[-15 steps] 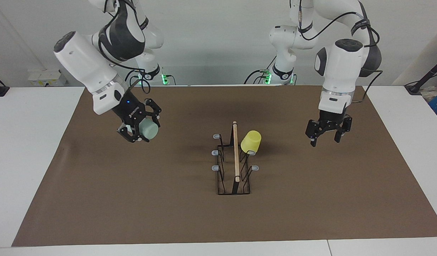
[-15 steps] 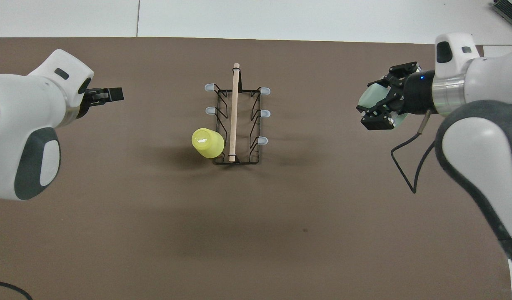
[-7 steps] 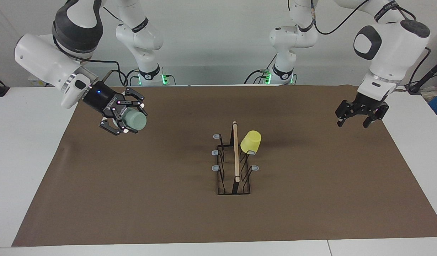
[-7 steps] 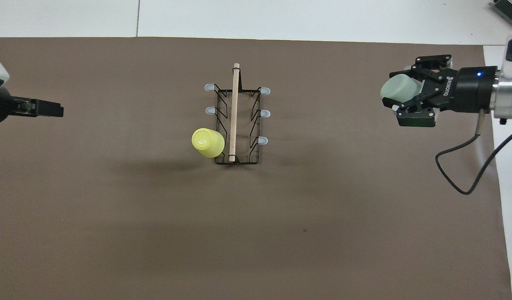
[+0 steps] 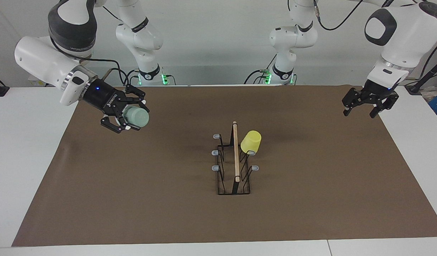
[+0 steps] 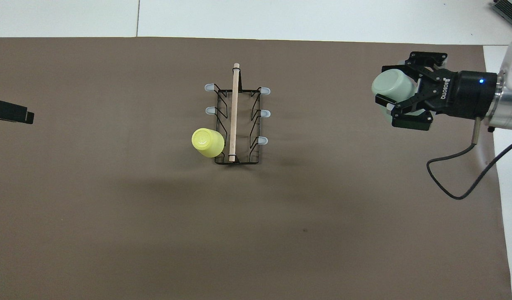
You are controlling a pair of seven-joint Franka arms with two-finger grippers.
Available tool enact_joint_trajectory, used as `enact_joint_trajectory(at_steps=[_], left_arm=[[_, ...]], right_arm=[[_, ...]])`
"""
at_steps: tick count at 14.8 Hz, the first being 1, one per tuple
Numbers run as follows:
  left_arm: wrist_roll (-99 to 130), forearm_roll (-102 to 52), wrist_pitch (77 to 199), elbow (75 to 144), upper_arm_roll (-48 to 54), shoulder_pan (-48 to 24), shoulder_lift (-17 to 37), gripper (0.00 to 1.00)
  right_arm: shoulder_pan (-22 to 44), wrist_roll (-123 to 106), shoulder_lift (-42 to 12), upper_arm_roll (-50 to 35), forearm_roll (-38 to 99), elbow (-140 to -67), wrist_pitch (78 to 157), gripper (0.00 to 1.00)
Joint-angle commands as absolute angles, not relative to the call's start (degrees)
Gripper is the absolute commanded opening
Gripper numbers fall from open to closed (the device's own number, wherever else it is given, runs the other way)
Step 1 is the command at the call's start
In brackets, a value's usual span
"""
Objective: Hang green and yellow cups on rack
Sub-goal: 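Carry the green cup with the right gripper toward the rack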
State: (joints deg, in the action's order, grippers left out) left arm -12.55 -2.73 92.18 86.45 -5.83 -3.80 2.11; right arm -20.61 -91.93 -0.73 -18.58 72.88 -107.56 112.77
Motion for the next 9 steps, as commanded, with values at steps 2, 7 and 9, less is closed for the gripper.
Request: enact_joint_trajectory(at_steps=[2, 7, 9], left_arm=[[-12.92, -1.49, 86.93, 83.14, -5.28, -4.22, 2.73, 1.00], [-12.31, -1.32, 87.45, 90.44, -5.36, -5.80, -1.67, 1.00], [-12.30, -1.06, 86.93, 90.44, -5.36, -5.89, -1.93, 1.00]], right_arm=[[-20.92, -97.28, 5.44, -19.07, 85.23, -116.36, 113.90, 0.00], [-15.92, -108.34, 5.80, -19.07, 107.10, -123.04, 115.48, 0.00], [-12.94, -115.81, 3.96, -19.07, 113.26, -124.27, 117.41, 0.00]])
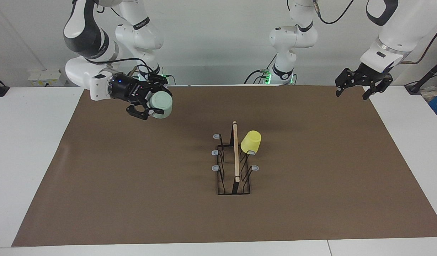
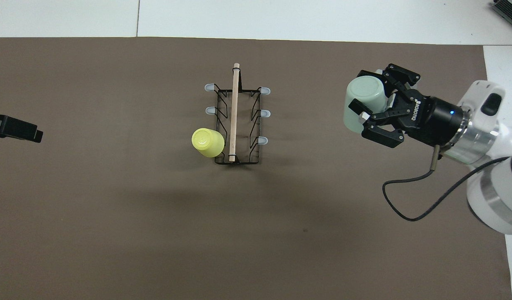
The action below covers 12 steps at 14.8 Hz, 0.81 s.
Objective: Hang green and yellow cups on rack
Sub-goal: 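Carry the green cup with the right gripper toward the rack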
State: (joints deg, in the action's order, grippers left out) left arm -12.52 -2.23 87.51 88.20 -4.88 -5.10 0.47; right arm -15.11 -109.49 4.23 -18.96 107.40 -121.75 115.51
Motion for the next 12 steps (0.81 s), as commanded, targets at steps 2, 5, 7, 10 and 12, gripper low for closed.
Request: enact_joint_trajectory(at_steps=[2, 5, 7, 10, 12], left_arm=[[-12.39, -1.05, 86.92, 90.61, -5.36, -5.89, -2.20, 1.00], [-12.39, -1.05, 87.45, 90.53, -5.36, -5.80, -2.20, 1.00], [-12.48, -1.05, 87.28, 90.62, -5.27, -5.89, -2.20, 1.00], [-12.48, -1.05, 87.45, 90.53, -5.27, -5.63, -2.20, 1.00], [-12.48, -1.05, 87.45, 90.53, -5.27, -5.27, -2.20, 1.00]], right_arm=[[-10.29, -120.91, 2.29, -19.07, 115.31, -124.80, 120.48, 0.00], [-7.13, -129.43, -1.04, -19.07, 120.56, -124.80, 120.94, 0.00], [-4.76, -135.41, -3.59, -19.07, 125.66, -124.80, 120.94, 0.00], [-0.63, -139.99, -5.01, -19.07, 132.69, -124.80, 122.42, 0.00], [1.83, -143.77, -6.23, -19.07, 137.44, -124.72, 123.92, 0.00]])
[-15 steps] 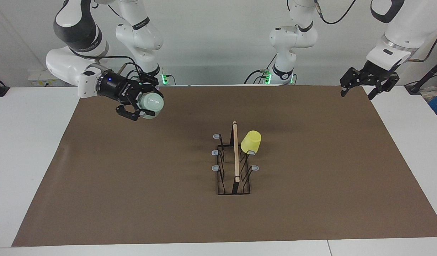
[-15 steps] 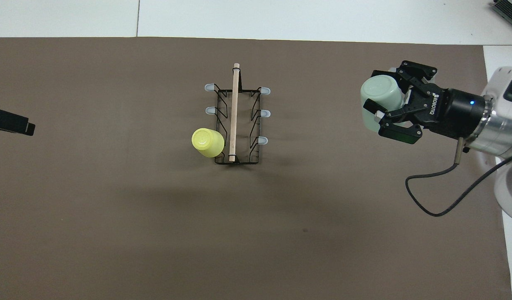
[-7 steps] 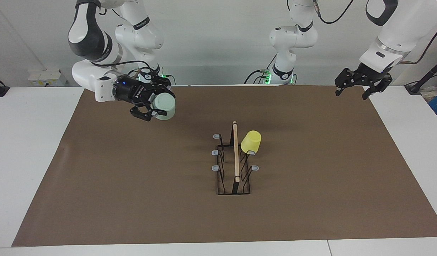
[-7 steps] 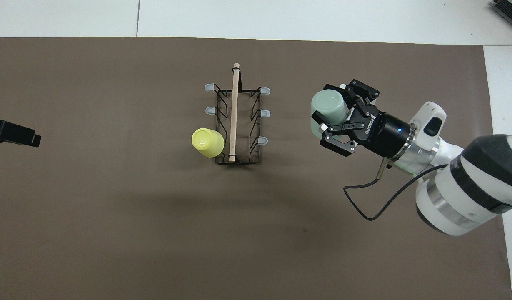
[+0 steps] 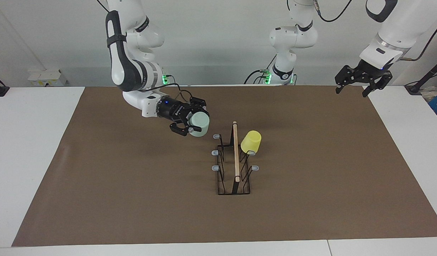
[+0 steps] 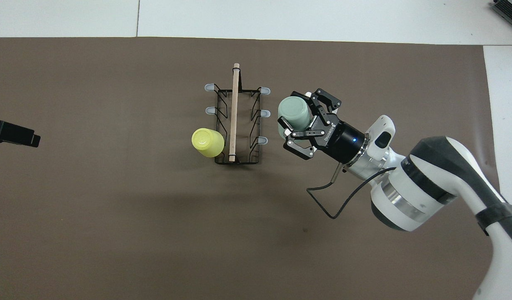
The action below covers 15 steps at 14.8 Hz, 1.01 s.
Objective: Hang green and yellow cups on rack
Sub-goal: 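Carry the green cup with the right gripper toward the rack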
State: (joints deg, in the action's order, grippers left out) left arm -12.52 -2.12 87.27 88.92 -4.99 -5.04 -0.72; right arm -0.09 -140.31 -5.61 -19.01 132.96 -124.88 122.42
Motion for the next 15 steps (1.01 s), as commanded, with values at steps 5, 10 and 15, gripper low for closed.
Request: enact_joint_trajectory(at_steps=[5, 10, 15], left_arm=[[-12.48, -1.05, 87.45, 90.53, -5.27, -5.45, -2.20, 1.00], [-12.48, -1.05, 87.45, 90.53, -5.27, -5.45, -2.20, 1.00], [-12.48, -1.05, 87.45, 90.61, -5.36, -5.45, -2.20, 1.00]], right_arm=[[3.43, -153.54, -15.46, -18.99, 144.58, -124.54, 114.00, 0.00], [5.10, -153.54, -15.47, -19.07, 145.02, -124.63, 116.01, 0.00], [8.51, -155.90, -16.60, -18.98, 152.46, -125.07, 115.76, 0.00]])
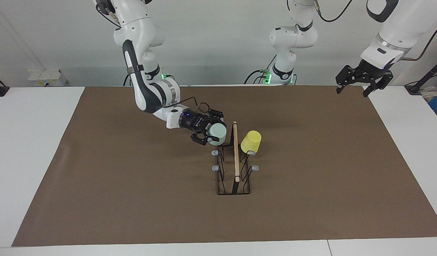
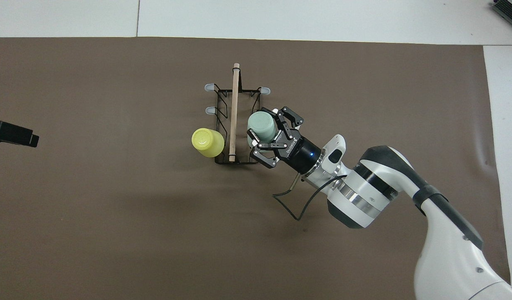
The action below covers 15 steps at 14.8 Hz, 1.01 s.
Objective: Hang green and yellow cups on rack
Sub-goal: 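Hang the green cup on a rack peg and open the right gripper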
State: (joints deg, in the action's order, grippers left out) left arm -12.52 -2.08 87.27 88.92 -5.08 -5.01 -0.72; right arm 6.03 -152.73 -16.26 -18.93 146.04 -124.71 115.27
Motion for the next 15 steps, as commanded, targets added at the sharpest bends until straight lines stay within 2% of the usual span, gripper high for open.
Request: enact_joint_trajectory(at_steps=[1, 4, 12, 13, 14, 15], left_arm=[[-12.48, -1.05, 87.45, 90.53, -5.27, -5.45, -2.20, 1.00], [-12.48, -1.05, 87.45, 90.53, -5.27, -5.45, -2.20, 1.00], [-12.48, -1.05, 87.45, 90.53, -5.27, -5.45, -2.20, 1.00], [-12.48, -1.05, 87.45, 90.53, -5.27, -5.45, -2.20, 1.00], [-12.57, -1.05, 87.45, 90.53, -5.27, -5.45, -2.20, 1.00], [-12.57, -1.05, 87.45, 90.53, -5.27, -5.45, -2.20, 1.00]], right_arm=[[9.13, -157.31, -17.13, -18.90, 153.36, -125.50, 115.40, 0.00], [8.97, -160.83, -19.68, -18.81, 153.37, -126.21, 112.34, 0.00], [8.17, -163.30, -21.36, -18.54, 152.58, -127.27, 110.48, 0.00], [8.17, -163.21, -21.36, -18.54, 152.67, -127.18, 110.57, 0.13], [8.17, -163.21, -21.44, -18.54, 152.58, -126.92, 110.83, 0.60], [8.17, -163.13, -21.45, -18.54, 152.58, -126.83, 111.00, 0.79]])
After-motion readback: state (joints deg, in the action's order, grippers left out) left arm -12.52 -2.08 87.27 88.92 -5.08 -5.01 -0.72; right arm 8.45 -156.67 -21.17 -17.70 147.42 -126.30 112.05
